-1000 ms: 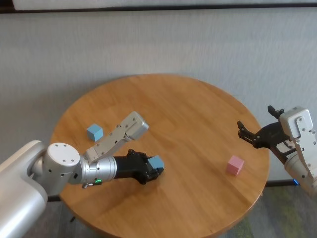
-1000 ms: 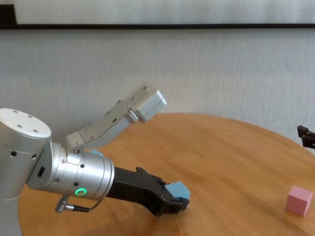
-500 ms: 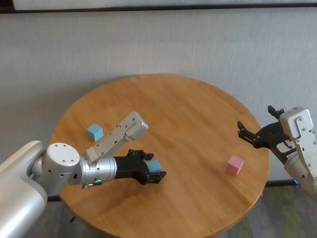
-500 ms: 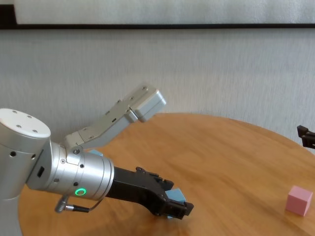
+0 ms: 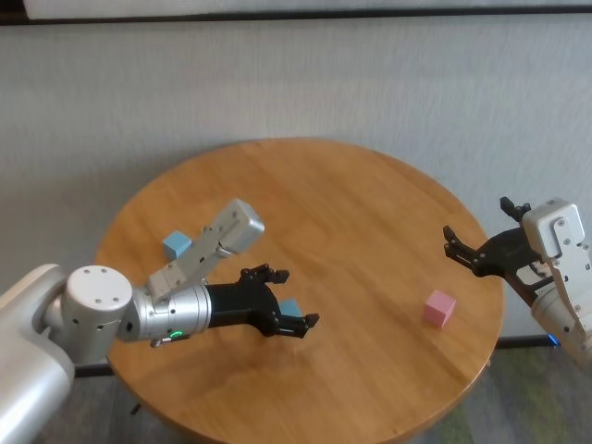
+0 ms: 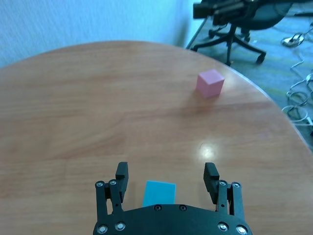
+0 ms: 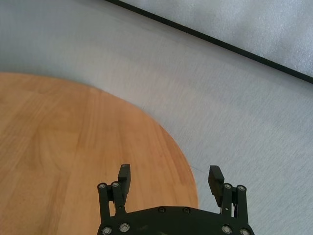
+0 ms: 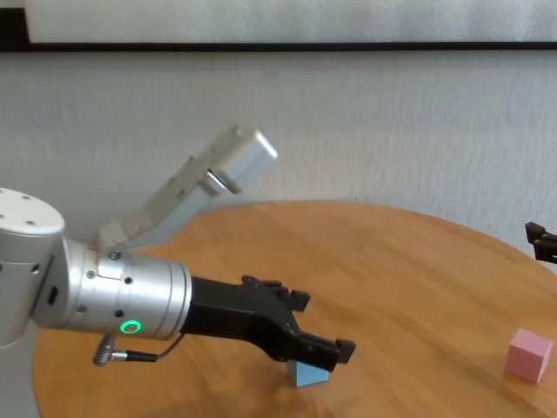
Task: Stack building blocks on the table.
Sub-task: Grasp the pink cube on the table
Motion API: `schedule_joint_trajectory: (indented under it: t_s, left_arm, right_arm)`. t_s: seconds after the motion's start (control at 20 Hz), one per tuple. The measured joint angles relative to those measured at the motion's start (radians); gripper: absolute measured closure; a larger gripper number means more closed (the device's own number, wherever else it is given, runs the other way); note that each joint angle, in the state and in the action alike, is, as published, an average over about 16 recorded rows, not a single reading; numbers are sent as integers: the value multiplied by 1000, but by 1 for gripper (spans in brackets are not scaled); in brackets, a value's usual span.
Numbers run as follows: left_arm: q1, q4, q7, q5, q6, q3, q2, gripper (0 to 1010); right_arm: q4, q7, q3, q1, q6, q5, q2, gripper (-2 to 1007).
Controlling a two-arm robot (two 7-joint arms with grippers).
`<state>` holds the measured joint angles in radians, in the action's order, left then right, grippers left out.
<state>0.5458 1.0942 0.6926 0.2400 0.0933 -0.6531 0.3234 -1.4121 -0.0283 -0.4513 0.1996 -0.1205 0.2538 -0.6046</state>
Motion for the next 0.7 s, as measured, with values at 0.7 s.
schedule_joint_trajectory:
  t_s: [0.7]
  left_arm:
    - [-150,190,-247,38,-168,176,60,10]
  right_arm:
    - [0,0,0,0,0,0,0,0]
